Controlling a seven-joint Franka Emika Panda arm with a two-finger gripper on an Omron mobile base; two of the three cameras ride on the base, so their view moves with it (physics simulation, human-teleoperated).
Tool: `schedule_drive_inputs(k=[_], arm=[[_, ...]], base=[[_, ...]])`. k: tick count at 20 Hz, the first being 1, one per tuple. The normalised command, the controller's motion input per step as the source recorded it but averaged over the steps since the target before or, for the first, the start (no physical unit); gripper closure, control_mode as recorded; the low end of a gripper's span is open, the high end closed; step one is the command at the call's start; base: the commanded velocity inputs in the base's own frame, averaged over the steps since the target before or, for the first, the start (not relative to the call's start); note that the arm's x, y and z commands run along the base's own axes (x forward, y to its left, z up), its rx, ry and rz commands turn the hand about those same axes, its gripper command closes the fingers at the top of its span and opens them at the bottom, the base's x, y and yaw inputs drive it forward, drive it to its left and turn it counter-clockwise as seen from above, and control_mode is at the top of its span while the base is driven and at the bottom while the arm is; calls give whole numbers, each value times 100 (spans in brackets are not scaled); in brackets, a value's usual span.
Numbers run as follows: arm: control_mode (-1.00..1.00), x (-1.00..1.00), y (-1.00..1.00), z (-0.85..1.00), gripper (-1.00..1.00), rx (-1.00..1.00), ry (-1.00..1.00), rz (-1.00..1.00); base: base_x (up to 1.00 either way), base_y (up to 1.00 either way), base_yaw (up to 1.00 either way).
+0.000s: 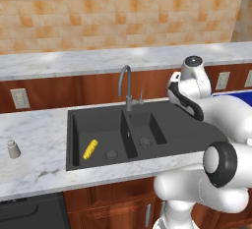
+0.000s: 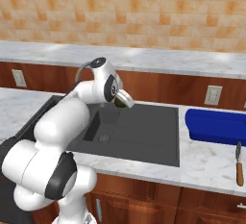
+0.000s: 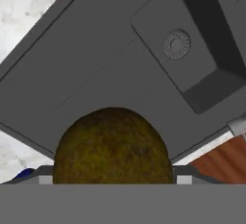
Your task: Pick up all produce items and place them in the sink. Turn on the sink faucet to wash them. Then turn the sink off and put them in the tray.
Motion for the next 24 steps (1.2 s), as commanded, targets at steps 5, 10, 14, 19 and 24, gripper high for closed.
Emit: schedule_drive_inputs(k=[5, 10, 14, 19, 24], arm=[[-100, 55, -78, 0, 100, -4, 8, -34], [-100, 5, -100, 6, 100, 6, 1, -20], [-100, 12, -100, 0, 100, 15, 1, -11], [-100, 7, -100, -7, 100, 6, 0, -7], [-100, 7, -95, -18, 100, 0, 0, -4]], base=[[0, 0, 0], [0, 0, 0], [0, 0, 0], [0, 0, 0], [0, 0, 0]])
